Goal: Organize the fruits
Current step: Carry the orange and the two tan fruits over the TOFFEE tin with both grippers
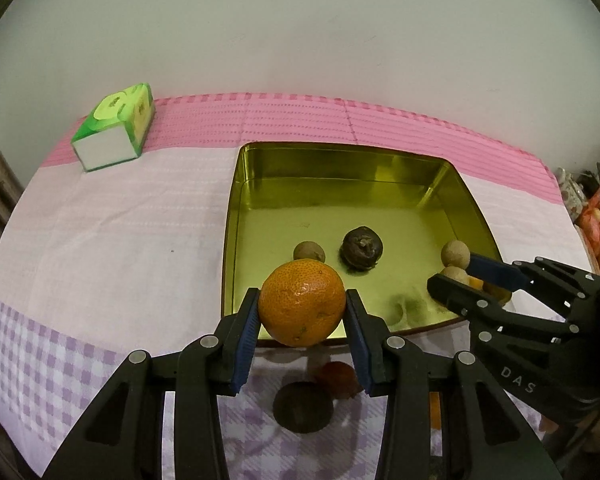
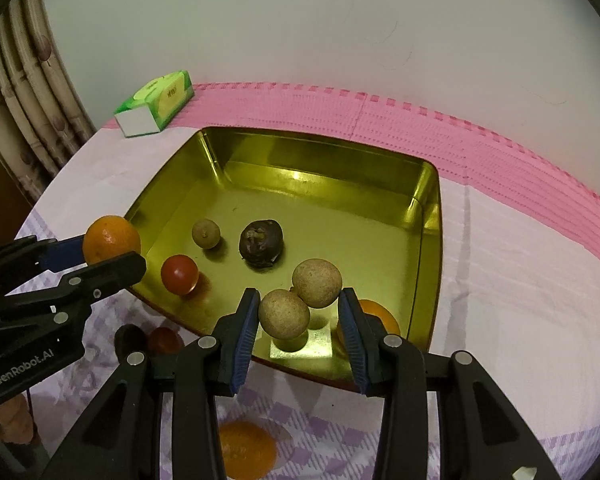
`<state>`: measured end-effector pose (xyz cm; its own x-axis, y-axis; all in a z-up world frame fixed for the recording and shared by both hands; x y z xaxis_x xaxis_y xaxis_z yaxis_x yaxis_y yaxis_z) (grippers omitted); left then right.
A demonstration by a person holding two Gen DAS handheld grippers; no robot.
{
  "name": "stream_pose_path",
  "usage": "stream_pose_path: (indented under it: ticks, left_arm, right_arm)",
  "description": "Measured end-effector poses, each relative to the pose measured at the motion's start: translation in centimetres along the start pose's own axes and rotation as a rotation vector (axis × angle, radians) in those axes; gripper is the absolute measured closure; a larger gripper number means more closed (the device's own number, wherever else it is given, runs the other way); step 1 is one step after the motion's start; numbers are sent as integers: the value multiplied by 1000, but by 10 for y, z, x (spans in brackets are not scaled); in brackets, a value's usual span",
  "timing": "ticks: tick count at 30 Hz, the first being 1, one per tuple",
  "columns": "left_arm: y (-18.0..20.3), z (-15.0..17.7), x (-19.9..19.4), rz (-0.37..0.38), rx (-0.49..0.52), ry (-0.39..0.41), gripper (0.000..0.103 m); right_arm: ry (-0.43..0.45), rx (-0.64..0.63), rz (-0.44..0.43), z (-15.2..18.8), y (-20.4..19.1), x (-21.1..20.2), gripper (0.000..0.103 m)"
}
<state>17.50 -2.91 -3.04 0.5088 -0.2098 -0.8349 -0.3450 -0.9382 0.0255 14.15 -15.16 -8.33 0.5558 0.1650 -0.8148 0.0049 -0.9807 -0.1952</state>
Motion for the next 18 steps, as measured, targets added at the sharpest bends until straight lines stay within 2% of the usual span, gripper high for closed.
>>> stream_pose_path:
  ticks: [18]
  left_arm:
    - [-2,-4,16,5,1,-25,61]
  right_arm:
    - [-29,1,5,-3,6,15,65]
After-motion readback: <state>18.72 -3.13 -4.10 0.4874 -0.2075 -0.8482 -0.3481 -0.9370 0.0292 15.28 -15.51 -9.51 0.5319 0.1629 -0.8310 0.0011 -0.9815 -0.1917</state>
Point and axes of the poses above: each gripper's, at about its wrist camera, not at the fingertips, and x roughly the way its jaws point, y to its right, z to its underside, the point moved 2 cm from there along x, roughly the way its jaws point, and after that the axes turned 7 degrees about x, right-handed, at the moved point
